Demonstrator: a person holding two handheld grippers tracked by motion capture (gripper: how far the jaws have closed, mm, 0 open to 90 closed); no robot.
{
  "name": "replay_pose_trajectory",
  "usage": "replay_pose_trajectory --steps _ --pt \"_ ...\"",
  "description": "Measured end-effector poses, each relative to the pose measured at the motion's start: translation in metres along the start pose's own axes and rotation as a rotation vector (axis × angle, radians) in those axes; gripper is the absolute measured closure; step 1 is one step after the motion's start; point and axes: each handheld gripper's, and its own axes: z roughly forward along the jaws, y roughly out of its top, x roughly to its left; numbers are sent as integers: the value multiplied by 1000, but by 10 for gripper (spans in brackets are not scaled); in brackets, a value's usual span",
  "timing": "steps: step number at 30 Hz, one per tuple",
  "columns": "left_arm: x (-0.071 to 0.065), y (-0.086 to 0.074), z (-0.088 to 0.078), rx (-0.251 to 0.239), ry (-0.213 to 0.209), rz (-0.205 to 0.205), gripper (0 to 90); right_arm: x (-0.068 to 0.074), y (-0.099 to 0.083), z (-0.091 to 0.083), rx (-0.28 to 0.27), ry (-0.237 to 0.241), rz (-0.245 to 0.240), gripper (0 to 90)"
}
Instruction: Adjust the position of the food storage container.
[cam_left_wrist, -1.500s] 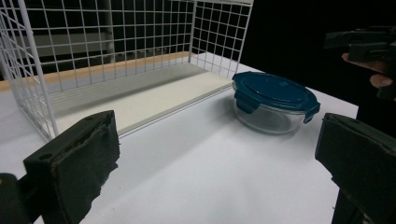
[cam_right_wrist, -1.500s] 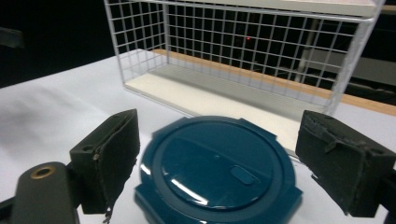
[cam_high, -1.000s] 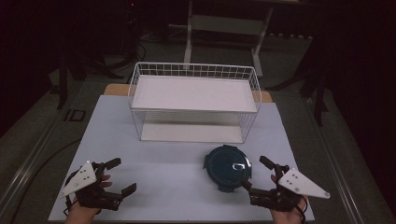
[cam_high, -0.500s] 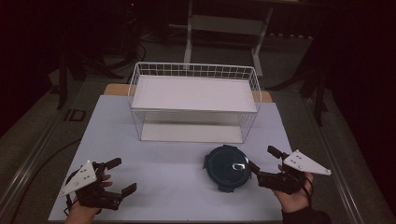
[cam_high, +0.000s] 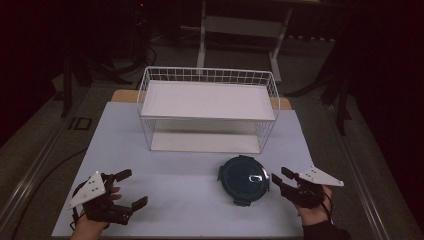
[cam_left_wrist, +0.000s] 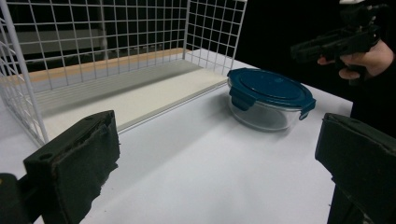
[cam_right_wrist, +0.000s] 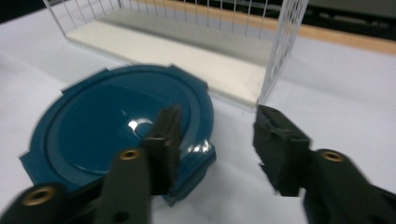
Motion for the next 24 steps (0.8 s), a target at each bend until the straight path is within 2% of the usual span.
replay_pose_trajectory --steps 2,3,6,13,20,24 --pt "0 0 0 3 -1 4 0 -1 -4 2 28 1 0 722" --pt "0 0 0 3 -5 4 0 -2 -6 4 58 -3 1 850" --pt "0 0 0 6 -8 3 0 -3 -8 6 89 3 12 897" --pt "-1 0 0 3 -5 2 0 -3 -16 14 133 53 41 900" --pt "0 0 0 6 -6 4 0 -1 -17 18 137 75 55 900" --pt "0 0 0 9 -3 6 0 0 -18 19 146 70 56 900"
